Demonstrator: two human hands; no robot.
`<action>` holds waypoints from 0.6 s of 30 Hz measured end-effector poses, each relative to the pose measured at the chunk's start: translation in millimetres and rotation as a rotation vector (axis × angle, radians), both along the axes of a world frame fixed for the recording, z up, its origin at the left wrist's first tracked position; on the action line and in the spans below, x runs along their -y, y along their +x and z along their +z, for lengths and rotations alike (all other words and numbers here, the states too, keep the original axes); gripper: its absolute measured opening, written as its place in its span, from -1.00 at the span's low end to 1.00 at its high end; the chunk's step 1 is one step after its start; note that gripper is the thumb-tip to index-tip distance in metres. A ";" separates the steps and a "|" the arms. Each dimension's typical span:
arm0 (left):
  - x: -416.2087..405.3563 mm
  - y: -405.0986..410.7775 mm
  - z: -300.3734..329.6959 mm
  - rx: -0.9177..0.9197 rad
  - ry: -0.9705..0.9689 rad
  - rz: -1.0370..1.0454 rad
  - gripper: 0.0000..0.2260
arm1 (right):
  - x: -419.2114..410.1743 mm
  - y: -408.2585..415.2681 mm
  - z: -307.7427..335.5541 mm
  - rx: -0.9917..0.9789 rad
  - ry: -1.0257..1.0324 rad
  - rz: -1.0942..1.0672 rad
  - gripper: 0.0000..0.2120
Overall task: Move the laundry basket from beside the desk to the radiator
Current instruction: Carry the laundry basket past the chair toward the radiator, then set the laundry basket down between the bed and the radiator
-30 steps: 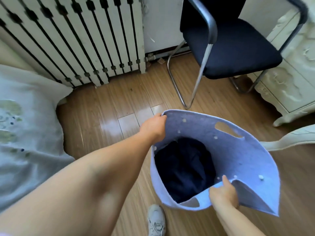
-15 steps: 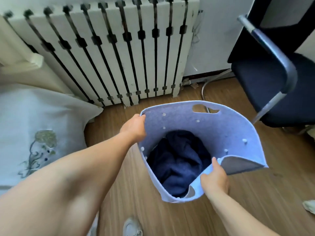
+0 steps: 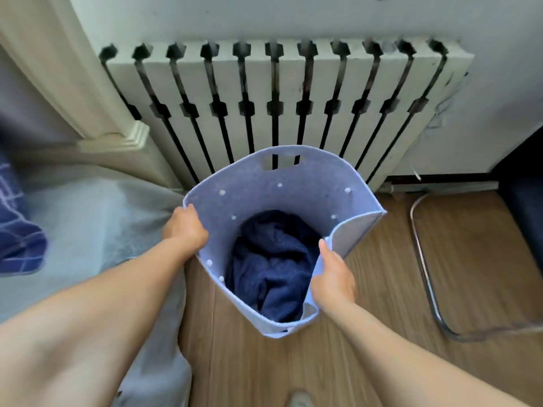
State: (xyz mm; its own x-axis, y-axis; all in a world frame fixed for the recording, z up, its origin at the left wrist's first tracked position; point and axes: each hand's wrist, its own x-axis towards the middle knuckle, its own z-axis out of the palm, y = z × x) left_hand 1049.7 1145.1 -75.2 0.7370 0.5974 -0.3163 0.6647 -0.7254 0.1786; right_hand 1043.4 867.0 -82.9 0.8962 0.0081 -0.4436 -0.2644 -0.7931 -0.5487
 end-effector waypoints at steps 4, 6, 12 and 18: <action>-29.6 -5.8 -0.3 -0.008 0.004 0.217 -0.57 | -20.7 23.5 4.9 0.009 0.033 0.144 -0.32; -41.0 -9.0 1.1 -0.015 0.002 0.292 -0.53 | -25.6 32.6 7.4 0.000 0.026 0.165 -0.23; -60.1 -11.8 5.5 0.000 -0.036 0.376 -0.53 | -33.6 45.3 7.4 -0.005 0.011 0.132 -0.20; -53.3 -24.1 8.6 0.000 -0.090 0.333 -0.38 | -50.7 49.8 7.4 0.002 -0.016 0.103 -0.33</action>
State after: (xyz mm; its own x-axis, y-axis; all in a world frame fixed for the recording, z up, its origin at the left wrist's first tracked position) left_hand 1025.6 1198.3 -66.6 0.5060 0.7749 -0.3789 0.8625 -0.4497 0.2323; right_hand 1093.2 917.7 -75.5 0.8920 0.0934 -0.4422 -0.1798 -0.8244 -0.5367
